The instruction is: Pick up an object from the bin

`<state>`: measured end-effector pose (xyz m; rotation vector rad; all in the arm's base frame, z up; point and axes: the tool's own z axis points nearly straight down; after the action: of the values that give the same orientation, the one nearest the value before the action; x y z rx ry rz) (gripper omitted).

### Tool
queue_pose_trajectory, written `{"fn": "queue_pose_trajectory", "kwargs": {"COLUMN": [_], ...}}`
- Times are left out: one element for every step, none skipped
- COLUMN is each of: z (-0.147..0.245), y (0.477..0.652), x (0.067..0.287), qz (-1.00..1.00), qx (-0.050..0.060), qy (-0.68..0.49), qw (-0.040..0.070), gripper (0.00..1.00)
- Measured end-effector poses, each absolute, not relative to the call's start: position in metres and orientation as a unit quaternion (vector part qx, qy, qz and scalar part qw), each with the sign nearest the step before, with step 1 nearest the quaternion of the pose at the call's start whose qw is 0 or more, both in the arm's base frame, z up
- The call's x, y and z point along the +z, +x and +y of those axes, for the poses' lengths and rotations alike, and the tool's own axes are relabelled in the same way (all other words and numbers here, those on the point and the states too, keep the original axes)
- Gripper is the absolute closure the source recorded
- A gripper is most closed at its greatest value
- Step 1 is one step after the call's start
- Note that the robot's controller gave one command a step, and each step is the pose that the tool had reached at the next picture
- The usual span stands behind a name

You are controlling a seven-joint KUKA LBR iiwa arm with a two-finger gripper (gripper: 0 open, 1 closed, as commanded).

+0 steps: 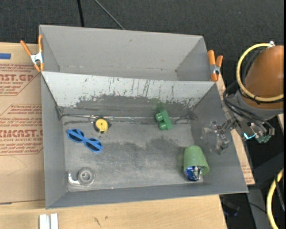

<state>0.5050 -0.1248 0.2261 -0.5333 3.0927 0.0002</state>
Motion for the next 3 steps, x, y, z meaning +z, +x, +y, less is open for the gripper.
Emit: {"fn": "queue_pose_trajectory", "kwargs": {"z": [-0.099, -0.080, -0.081], "y": [0.507, 0.513, 0.514], "x": [0.115, 0.068, 0.069], "qz": [0.922, 0.900, 0.901], "qx": [0.002, 0.002, 0.002], "qy": [-0.388, -0.435, -0.434], "qw": [-0.001, -0.001, 0.000], "gripper": [0.00, 0.00, 1.00]}}
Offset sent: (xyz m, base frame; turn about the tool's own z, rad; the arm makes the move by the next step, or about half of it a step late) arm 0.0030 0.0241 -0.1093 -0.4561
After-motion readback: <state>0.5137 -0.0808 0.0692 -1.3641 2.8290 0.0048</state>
